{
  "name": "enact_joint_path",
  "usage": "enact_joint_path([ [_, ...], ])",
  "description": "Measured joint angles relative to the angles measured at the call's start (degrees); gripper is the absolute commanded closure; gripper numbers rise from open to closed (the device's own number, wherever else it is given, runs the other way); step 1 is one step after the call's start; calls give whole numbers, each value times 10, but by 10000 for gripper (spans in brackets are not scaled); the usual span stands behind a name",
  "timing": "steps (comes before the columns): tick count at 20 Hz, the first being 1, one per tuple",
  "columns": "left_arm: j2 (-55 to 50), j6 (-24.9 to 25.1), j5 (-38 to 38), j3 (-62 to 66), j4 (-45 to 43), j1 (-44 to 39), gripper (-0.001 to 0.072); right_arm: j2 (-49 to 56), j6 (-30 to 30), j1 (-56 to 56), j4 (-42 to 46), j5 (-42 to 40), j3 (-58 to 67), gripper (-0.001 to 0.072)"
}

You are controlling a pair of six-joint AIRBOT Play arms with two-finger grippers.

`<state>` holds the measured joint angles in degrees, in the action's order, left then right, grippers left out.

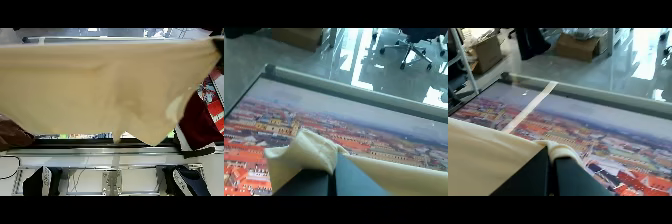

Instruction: Fold the shirts.

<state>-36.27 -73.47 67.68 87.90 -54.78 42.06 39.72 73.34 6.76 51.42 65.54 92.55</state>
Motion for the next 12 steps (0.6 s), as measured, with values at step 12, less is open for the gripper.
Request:
enact_joint_path([
  [12,-371,-6,124,52,-119,-273,696,387,9,-12,71,100,84,699],
])
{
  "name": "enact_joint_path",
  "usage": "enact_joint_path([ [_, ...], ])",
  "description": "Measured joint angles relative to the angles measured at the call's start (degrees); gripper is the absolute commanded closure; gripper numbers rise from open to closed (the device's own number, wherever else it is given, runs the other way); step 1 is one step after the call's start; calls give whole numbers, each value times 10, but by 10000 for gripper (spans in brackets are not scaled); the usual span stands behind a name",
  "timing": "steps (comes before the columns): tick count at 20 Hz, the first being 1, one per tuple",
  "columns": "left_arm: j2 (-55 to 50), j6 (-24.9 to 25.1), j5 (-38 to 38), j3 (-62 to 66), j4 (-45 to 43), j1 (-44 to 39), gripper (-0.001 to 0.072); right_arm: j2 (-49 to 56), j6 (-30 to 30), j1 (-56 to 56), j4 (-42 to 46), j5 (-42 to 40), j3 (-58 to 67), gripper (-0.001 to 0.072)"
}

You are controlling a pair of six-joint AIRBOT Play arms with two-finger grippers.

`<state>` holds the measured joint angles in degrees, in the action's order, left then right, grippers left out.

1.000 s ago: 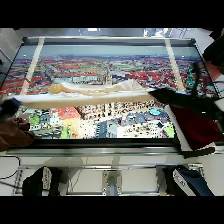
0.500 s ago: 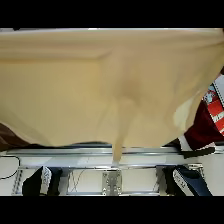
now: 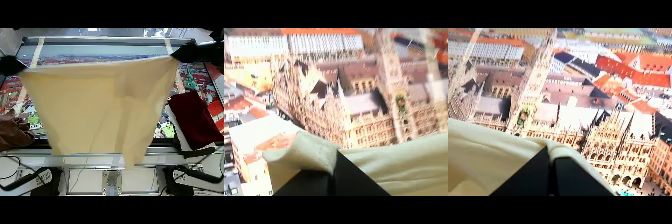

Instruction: Fold the shirts.

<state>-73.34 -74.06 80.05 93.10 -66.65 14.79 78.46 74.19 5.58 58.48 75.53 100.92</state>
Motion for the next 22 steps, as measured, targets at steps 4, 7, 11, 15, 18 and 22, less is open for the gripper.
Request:
enact_joint_path([
  [4,-153,-42,-71,-10,-96,-52,696,154,-2,-17,0,-29,1,700],
  [7,-216,-71,-143,-12,-120,-65,696,230,-2,-26,-7,-94,2,700],
  [11,-237,-91,-179,-12,-132,-72,696,267,-2,-31,-2,-130,5,700],
  [15,-216,-96,-148,-16,-136,-75,697,258,4,-36,47,-85,11,701],
  [18,-185,-98,-129,-53,-137,-75,696,242,12,-38,89,-41,2,701],
  [22,-155,-100,-123,-143,-139,-76,696,228,17,-39,112,-10,-67,701],
])
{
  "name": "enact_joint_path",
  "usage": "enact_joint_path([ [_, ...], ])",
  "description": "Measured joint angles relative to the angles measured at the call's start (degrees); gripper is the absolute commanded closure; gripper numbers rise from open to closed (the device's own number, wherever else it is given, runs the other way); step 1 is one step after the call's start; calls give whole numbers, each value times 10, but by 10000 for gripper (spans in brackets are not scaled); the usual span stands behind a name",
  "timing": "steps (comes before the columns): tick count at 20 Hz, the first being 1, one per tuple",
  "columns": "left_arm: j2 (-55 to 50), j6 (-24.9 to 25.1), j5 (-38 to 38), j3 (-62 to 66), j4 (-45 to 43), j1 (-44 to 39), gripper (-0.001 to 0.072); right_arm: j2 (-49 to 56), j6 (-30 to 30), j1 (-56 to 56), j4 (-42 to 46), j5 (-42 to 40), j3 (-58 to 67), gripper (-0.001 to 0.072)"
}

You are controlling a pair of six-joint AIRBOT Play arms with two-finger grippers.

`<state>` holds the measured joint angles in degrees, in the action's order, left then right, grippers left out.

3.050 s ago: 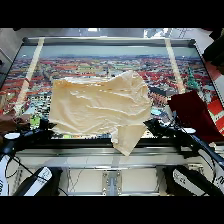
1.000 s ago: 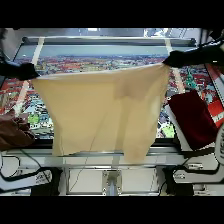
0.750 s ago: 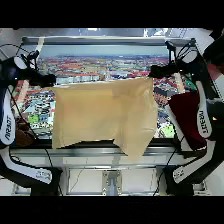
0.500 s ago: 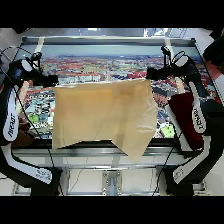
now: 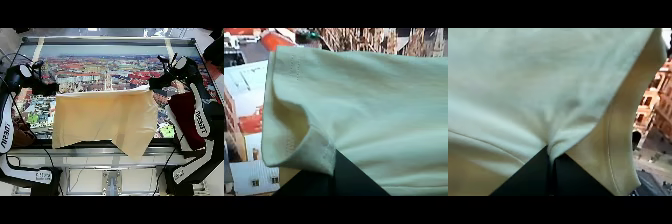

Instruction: Fold the shirts.

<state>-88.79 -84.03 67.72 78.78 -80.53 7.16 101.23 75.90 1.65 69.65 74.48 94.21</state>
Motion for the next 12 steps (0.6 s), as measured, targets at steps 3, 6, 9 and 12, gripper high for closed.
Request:
enact_joint_path([
  [3,7,0,-12,-52,0,-2,696,-4,3,-5,8,-10,-76,700],
  [6,9,0,-19,-76,12,-3,687,-5,5,-14,8,-46,-127,698],
  [9,9,0,-23,-86,24,-4,195,-5,8,-22,3,-69,-148,403],
  [12,15,0,-25,-89,30,-4,194,-13,10,-25,0,-49,-151,354],
])
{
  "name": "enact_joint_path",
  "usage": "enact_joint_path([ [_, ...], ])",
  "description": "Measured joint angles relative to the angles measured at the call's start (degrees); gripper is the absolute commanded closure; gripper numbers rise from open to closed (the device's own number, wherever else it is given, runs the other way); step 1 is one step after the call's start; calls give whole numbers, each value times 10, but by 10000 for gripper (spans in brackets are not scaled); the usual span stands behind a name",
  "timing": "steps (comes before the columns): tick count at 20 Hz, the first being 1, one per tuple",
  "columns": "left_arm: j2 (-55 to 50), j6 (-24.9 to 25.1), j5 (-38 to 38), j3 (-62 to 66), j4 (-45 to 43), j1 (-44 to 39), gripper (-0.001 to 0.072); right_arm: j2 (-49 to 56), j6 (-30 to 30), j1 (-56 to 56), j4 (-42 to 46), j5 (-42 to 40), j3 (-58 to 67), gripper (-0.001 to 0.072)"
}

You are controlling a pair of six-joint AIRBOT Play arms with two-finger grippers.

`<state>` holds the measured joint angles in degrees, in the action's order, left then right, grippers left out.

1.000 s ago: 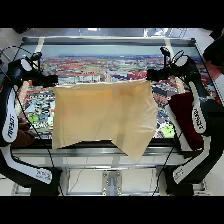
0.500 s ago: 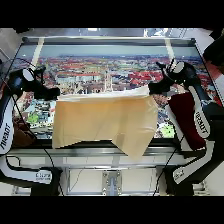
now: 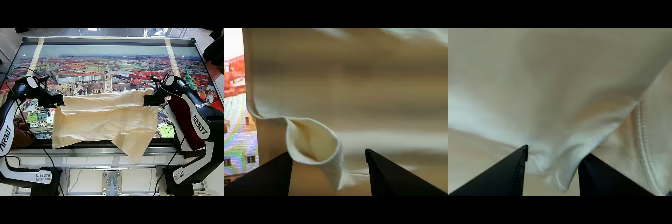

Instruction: Fold the shirts.

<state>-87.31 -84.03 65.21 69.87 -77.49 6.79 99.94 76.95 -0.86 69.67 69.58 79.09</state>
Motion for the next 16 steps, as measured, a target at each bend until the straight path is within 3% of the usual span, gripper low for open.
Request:
enact_joint_path([
  [3,39,0,0,-1,11,2,193,-45,0,-1,32,45,11,326],
  [7,166,2,9,-21,1,16,193,-172,0,18,104,99,13,320],
  [9,250,-3,10,-77,-18,36,194,-240,0,50,118,117,-17,320],
  [12,379,-57,14,-228,-35,81,194,-337,0,103,79,115,-142,318],
  [13,417,-81,12,-280,-36,94,193,-367,0,115,53,103,-204,229],
  [14,454,-109,7,-333,-35,107,194,-390,0,125,31,90,-269,77],
  [16,511,-157,-1,-413,-19,126,192,-421,0,136,-24,58,-380,40],
])
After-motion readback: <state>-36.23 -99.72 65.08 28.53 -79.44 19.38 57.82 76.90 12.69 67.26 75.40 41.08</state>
